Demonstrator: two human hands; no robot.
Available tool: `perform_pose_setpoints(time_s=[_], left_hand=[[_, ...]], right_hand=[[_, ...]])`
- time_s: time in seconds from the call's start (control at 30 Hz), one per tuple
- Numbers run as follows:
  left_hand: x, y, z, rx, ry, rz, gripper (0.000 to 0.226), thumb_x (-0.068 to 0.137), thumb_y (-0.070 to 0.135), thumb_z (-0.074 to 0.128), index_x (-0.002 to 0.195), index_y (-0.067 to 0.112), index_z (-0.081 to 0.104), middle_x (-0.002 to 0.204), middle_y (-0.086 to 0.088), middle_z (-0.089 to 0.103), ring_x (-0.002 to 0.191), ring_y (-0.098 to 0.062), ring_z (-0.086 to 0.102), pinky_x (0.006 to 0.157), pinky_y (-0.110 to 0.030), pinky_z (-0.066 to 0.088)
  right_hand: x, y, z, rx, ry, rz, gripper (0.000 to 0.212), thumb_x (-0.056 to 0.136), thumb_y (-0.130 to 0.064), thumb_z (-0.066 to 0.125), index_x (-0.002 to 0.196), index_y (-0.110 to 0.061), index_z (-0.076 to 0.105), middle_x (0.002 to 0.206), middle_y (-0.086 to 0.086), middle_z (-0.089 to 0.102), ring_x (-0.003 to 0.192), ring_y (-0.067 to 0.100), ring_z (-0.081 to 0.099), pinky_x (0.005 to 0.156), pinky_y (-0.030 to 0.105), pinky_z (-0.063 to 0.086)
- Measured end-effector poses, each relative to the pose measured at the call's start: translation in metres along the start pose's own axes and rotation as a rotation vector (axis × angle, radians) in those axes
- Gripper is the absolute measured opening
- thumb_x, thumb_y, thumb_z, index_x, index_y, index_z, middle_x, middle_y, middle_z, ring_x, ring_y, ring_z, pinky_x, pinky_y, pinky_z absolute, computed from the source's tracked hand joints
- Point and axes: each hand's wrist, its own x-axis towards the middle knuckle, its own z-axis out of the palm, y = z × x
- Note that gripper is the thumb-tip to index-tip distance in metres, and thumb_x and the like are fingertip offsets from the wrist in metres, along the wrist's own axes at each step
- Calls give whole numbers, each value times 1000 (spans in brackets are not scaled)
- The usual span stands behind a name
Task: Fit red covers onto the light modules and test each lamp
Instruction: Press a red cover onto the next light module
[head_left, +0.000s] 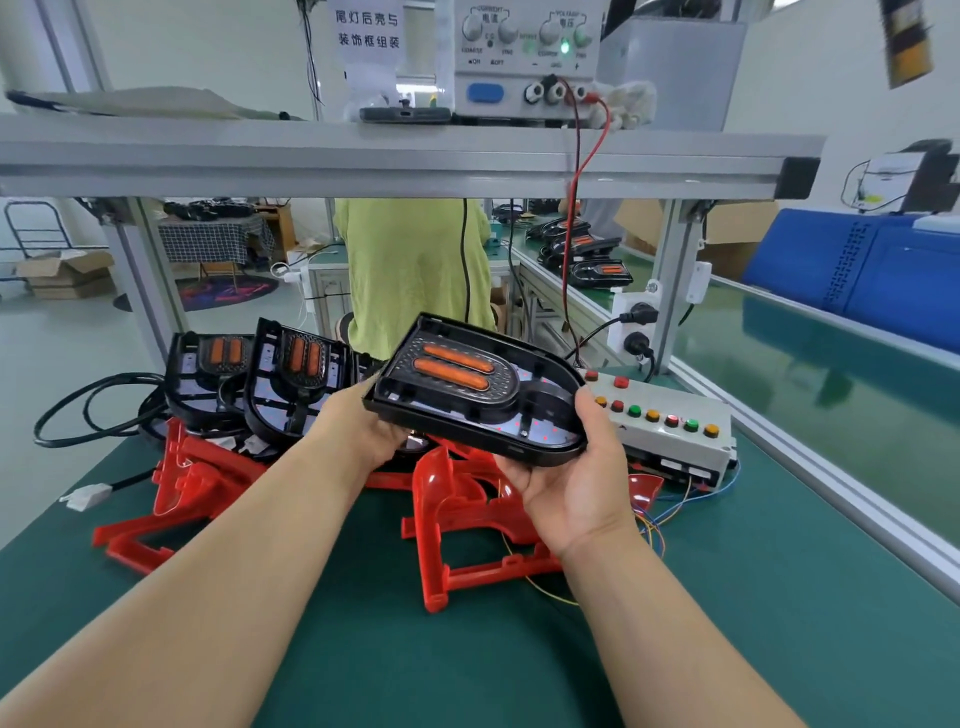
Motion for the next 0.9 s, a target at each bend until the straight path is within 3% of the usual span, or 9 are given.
perform_pose_setpoints(time_s=[0.13, 0.23, 0.4, 0.47, 0.53, 0.6, 0.73, 0.8, 0.9], left_hand=[[6, -3, -7, 279, 120, 285, 29, 102, 16, 41, 76, 14, 54, 61, -1, 65, 68, -23, 57, 57, -33, 49], [6, 2, -7, 508, 0, 382, 25, 104, 25, 42, 88, 14, 58, 89, -8, 64, 93, -28, 58, 88, -44, 50], [-12, 13, -5, 807, -228, 605, 26, 104, 22, 44, 106, 32, 68, 104, 3, 71, 103, -19, 65, 89, -35, 51], [-21, 19, -3, 782, -291, 554, 25, 103, 25, 47, 109, 29, 70, 107, 4, 72, 107, -20, 65, 93, -37, 52], [-29, 23, -1, 765, -333, 493, 26, 100, 21, 52, 105, 26, 76, 100, -4, 76, 96, -22, 71, 81, -33, 58], [-33, 25, 1, 765, -351, 445, 25, 97, 15, 55, 97, 19, 79, 96, -15, 76, 91, -35, 73, 79, -42, 61], [-42, 27, 5, 735, -452, 307, 33, 91, 9, 52, 108, -17, 62, 112, -41, 60, 92, -52, 56, 89, -65, 40], [-43, 24, 5, 738, -543, 234, 39, 85, 13, 55, 110, -17, 61, 109, -32, 62, 93, -43, 54, 87, -57, 39], [-47, 19, 4, 773, -672, 141, 24, 76, 17, 58, 83, 12, 81, 87, -8, 76, 80, -22, 72, 77, -36, 60]], right_hand=[[2, 1, -3, -2, -2, 19, 40, 98, -45, 48, 99, -16, 75, 98, 10, 77, 81, 22, 75, 58, 30, 61], [4, 3, -6, 34, 8, 39, 45, 96, -46, 48, 86, -19, 82, 98, 8, 77, 82, 21, 75, 56, 31, 60], [4, 1, -10, 147, -4, 71, 37, 80, -44, 60, 88, -15, 82, 104, 10, 76, 87, 24, 75, 61, 32, 60], [3, 1, -10, 168, -17, 94, 38, 78, -44, 62, 91, -14, 82, 108, 11, 75, 90, 26, 75, 67, 35, 60], [2, 1, -9, 166, -27, 118, 41, 77, -44, 63, 99, -14, 81, 115, 12, 73, 98, 28, 73, 82, 41, 58], [1, 1, -9, 190, -55, 125, 50, 79, -42, 63, 118, -12, 73, 126, 14, 69, 114, 32, 67, 97, 47, 52], [-1, 0, -9, 241, -133, 102, 56, 85, -37, 59, 132, -8, 63, 134, 16, 63, 124, 34, 60, 108, 51, 43], [-3, -2, -7, 260, -173, 98, 50, 87, -36, 57, 127, -7, 67, 132, 16, 64, 119, 34, 63, 105, 49, 45], [-4, -2, -5, 235, -208, 103, 54, 92, -37, 52, 133, -3, 61, 138, 19, 60, 127, 35, 57, 112, 51, 39]])
